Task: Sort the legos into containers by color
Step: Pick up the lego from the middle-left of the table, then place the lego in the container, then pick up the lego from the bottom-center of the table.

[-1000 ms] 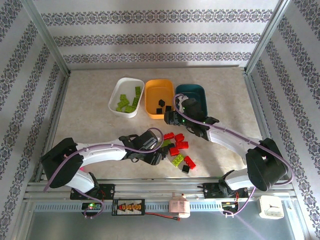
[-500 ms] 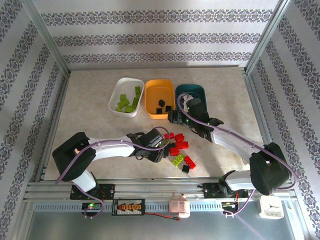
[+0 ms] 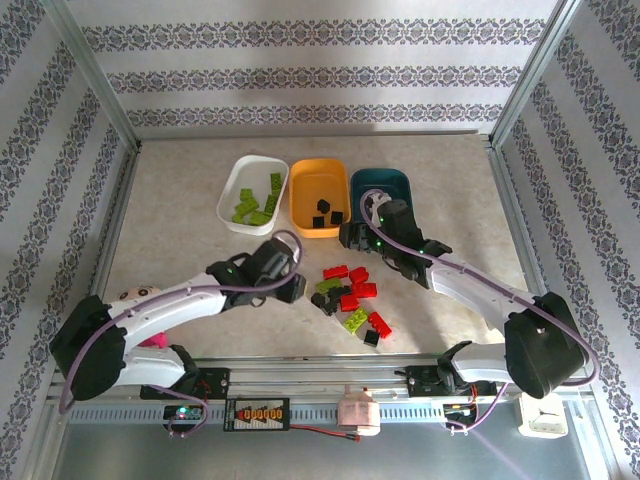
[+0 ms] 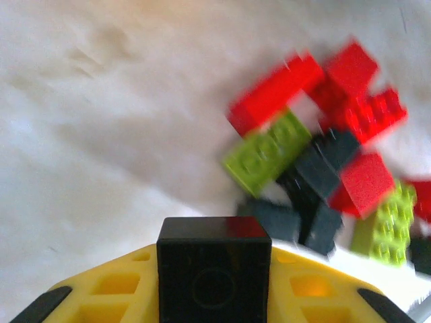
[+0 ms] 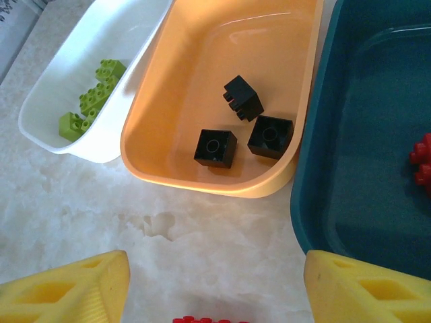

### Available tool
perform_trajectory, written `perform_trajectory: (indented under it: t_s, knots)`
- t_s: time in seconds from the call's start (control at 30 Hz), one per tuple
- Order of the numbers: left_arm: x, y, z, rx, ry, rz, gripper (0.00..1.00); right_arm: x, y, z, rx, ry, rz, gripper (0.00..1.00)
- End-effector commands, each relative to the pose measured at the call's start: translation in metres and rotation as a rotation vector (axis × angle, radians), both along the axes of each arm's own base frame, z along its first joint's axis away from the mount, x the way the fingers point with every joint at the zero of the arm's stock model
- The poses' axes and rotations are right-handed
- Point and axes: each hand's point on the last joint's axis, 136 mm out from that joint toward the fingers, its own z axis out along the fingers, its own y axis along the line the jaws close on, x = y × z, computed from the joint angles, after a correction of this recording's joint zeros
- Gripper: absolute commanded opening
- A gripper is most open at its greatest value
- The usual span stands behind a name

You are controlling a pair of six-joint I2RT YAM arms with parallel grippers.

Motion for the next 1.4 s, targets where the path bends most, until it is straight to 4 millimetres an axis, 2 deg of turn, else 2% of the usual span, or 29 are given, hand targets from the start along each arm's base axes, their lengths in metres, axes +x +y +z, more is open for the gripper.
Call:
perform_trajectory:
  t_s: [0.0, 0.1, 0.17, 0.27, 0.37, 0.47, 0.53, 0.63, 0.7, 0.77, 0.87, 1.03, 1.13, 1.23, 1.37]
  knots:
    - [0.048, -0.008, 0.034, -0.070, -0.077, 0.034, 0.30, -0.008, -0.004, -0.002, 0.028, 0.008, -0.010, 0.69]
    - [0.100, -0.019, 0.049, -0.108, -0.097, 0.066, 0.29, -0.017, -0.005, -0.008, 0.023, 0.029, -0.004, 0.69]
    - [0.131, -0.027, 0.049, -0.121, -0.089, 0.085, 0.28, -0.022, -0.007, -0.013, 0.015, 0.043, 0.000, 0.69]
    - [0.172, -0.034, 0.043, -0.100, -0.078, 0.109, 0.27, -0.033, -0.009, -0.020, -0.004, 0.063, 0.010, 0.69]
    - [0.204, -0.032, 0.028, -0.047, -0.057, 0.146, 0.26, -0.044, -0.012, -0.027, -0.017, 0.082, 0.018, 0.69]
    - [0.225, -0.031, 0.013, -0.021, -0.023, 0.173, 0.28, -0.055, -0.013, -0.032, -0.025, 0.096, 0.031, 0.69]
    - [0.234, -0.033, 0.006, -0.010, -0.008, 0.179, 0.34, -0.061, -0.014, -0.035, -0.031, 0.107, 0.042, 0.70]
    - [0.244, -0.036, 0.005, -0.010, -0.003, 0.184, 0.45, -0.069, -0.014, -0.041, -0.048, 0.129, 0.056, 0.69]
    - [0.247, -0.040, 0.012, -0.031, -0.008, 0.178, 0.57, -0.073, -0.015, -0.045, -0.061, 0.140, 0.059, 0.70]
    - [0.246, -0.044, 0.025, -0.064, -0.017, 0.170, 0.65, -0.074, -0.016, -0.048, -0.074, 0.149, 0.055, 0.70]
    - [0.237, -0.047, 0.049, -0.128, -0.047, 0.157, 0.72, -0.072, -0.018, -0.052, -0.110, 0.162, 0.045, 0.70]
    - [0.197, -0.043, 0.087, -0.266, -0.096, 0.135, 0.80, -0.069, -0.018, -0.075, -0.222, 0.247, 0.078, 0.69]
    - [0.162, -0.035, 0.088, -0.313, -0.091, 0.128, 0.86, -0.068, -0.014, -0.088, -0.270, 0.284, 0.111, 0.70]
    - [0.126, -0.020, 0.085, -0.341, -0.082, 0.135, 1.00, -0.066, -0.013, -0.095, -0.311, 0.301, 0.124, 0.69]
    - [0.089, 0.003, 0.084, -0.363, -0.091, 0.166, 1.00, -0.063, -0.018, -0.104, -0.365, 0.318, 0.116, 0.64]
